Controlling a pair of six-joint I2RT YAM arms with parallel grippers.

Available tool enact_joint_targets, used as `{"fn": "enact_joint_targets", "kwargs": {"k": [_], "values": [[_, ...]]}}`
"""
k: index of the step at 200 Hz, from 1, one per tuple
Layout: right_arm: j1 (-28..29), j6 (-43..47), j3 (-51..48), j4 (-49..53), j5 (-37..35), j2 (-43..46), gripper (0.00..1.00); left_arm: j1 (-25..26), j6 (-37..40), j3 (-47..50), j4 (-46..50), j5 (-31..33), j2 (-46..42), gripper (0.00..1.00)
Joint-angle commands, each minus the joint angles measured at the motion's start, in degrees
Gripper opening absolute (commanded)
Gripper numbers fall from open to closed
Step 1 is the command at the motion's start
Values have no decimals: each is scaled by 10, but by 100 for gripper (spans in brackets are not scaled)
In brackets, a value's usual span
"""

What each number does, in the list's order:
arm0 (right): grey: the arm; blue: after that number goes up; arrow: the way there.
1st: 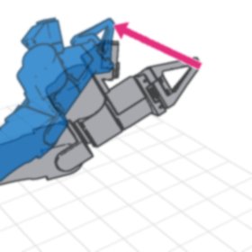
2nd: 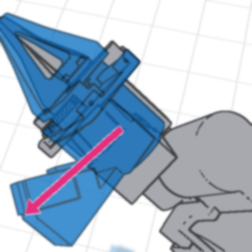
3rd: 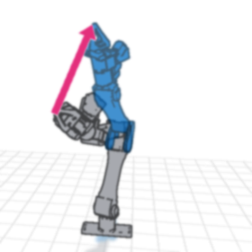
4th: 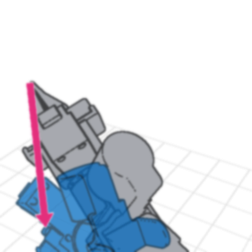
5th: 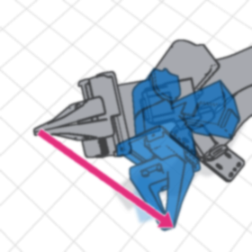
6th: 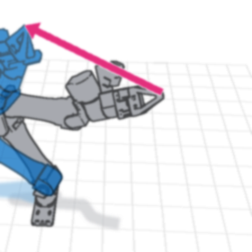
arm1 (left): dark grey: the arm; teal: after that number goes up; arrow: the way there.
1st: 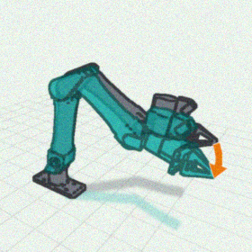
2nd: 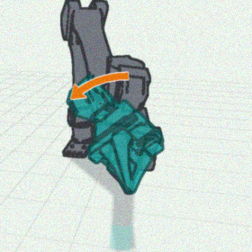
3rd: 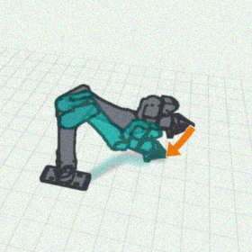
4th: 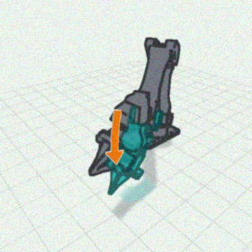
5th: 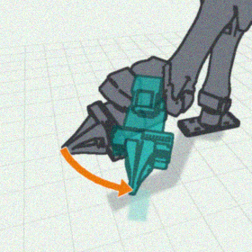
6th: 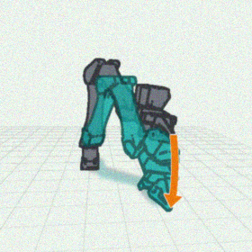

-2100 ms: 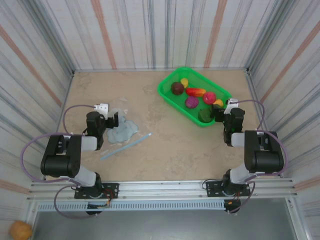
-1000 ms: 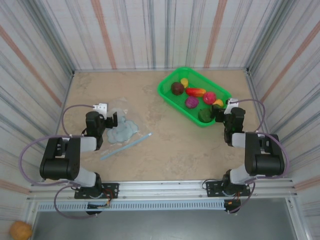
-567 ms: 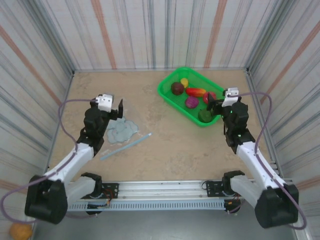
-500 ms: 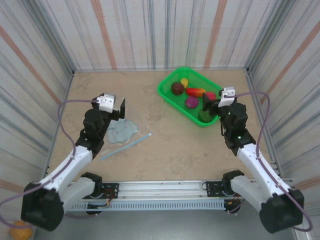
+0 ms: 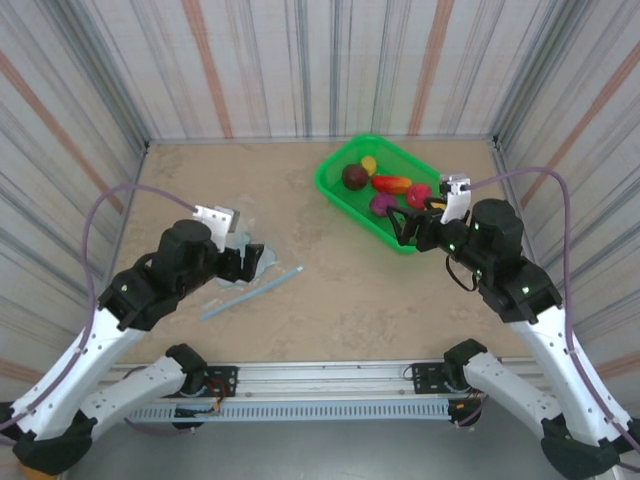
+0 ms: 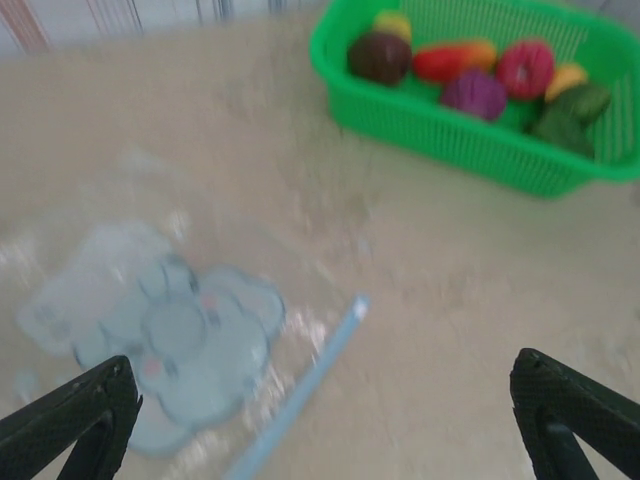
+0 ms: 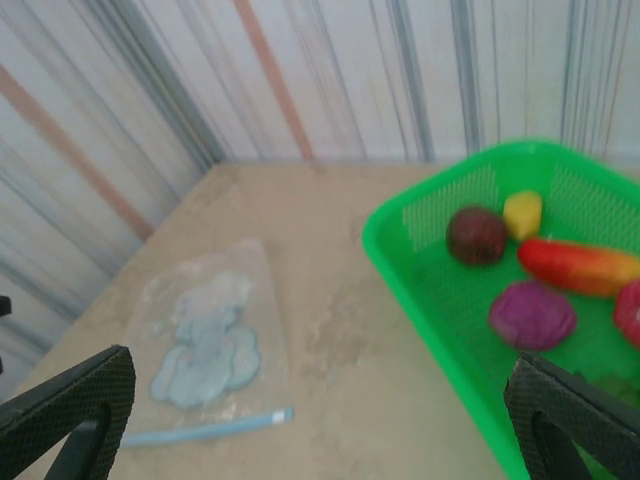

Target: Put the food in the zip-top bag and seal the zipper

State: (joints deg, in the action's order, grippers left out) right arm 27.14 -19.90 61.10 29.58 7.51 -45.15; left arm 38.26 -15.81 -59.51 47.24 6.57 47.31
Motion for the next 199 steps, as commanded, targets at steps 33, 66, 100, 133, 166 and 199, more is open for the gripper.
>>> {"fn": "enact_joint_targets", "kwargs": {"k": [33, 66, 100, 133, 166, 199], "values": [[60, -18, -30, 84, 103, 2, 90, -42, -121, 71, 79, -226, 102, 99], [74, -20, -62, 76, 98, -21, 87, -121, -106, 107, -16, -324, 218, 99], [82, -32, -95, 47, 108, -11, 86, -106, -72, 60, -34, -267, 333, 99], [90, -50, -123, 14, 121, -11, 83, -99, -49, 19, -34, -176, 412, 99], [126, -64, -141, 7, 126, -14, 79, -99, -34, -10, -42, -184, 480, 98], [135, -65, -130, 53, 149, -7, 78, -99, -45, -17, -84, -283, 516, 97]]}}
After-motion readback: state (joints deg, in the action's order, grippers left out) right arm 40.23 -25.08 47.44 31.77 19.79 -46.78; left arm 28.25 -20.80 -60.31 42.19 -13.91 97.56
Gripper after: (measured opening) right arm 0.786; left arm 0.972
